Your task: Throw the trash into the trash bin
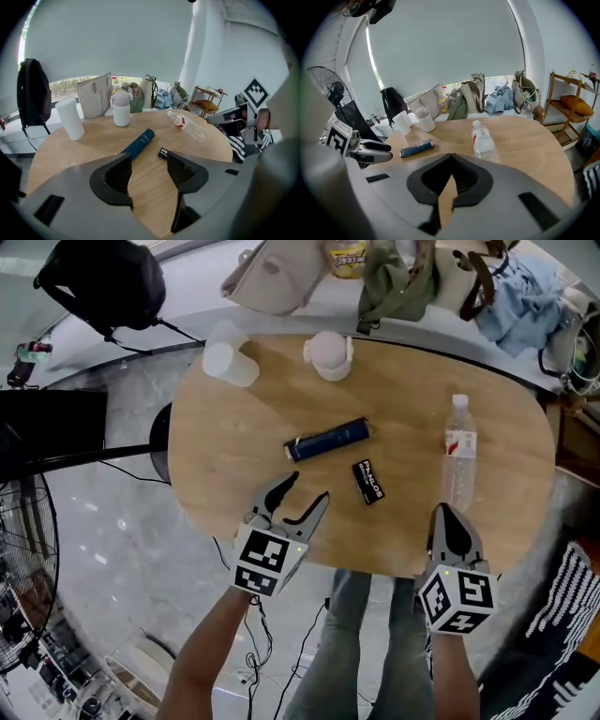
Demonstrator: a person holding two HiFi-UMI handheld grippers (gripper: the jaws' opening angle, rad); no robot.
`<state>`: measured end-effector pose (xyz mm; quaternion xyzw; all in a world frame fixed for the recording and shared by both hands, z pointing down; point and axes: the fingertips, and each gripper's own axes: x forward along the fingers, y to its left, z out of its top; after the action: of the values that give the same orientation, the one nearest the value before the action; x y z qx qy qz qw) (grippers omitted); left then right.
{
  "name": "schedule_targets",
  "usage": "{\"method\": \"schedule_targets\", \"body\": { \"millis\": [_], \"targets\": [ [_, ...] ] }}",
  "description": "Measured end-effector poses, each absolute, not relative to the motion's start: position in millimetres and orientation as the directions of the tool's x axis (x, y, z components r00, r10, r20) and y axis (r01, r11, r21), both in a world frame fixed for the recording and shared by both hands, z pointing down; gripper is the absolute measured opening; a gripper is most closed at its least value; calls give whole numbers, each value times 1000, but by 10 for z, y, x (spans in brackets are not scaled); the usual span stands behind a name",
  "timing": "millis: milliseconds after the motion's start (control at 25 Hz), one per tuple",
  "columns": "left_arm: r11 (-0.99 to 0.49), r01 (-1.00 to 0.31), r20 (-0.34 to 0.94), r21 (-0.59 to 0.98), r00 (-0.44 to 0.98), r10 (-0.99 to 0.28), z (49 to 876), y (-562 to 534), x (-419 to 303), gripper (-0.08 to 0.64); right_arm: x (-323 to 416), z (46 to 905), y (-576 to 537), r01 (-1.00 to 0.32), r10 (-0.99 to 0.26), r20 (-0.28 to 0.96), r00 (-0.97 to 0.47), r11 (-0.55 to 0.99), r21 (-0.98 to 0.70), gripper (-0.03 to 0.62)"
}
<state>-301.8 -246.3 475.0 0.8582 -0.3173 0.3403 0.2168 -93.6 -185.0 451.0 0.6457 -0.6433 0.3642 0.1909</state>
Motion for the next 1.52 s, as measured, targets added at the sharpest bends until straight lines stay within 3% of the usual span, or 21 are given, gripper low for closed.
{"method": "schedule_targets", "body": {
  "millis": [360,680,1000,1520],
  "targets": [
    [-823,-567,800,22,504,-326,4945,-2719,-3042,244,-1053,4712,-1819,-962,-667,735,-124,-102,-255,6],
    [-921,-375,873,-101,411,-263,5144,-2880,-3027,247,-1122,4856,-1810,-954,-643,753,-144,-111,-277,7],
    [-959,-253,914,-130,344,-215,5347,-2997,-2940,247,-1189,4969,-1853,-947,-633,757,-158,-119,-297,6],
    [-977,-210,956,-48,273,-106,5574,-3030,-2965,224,-1209,5083,-1886,-944,-627,762,-161,-128,-305,6]
  ]
}}
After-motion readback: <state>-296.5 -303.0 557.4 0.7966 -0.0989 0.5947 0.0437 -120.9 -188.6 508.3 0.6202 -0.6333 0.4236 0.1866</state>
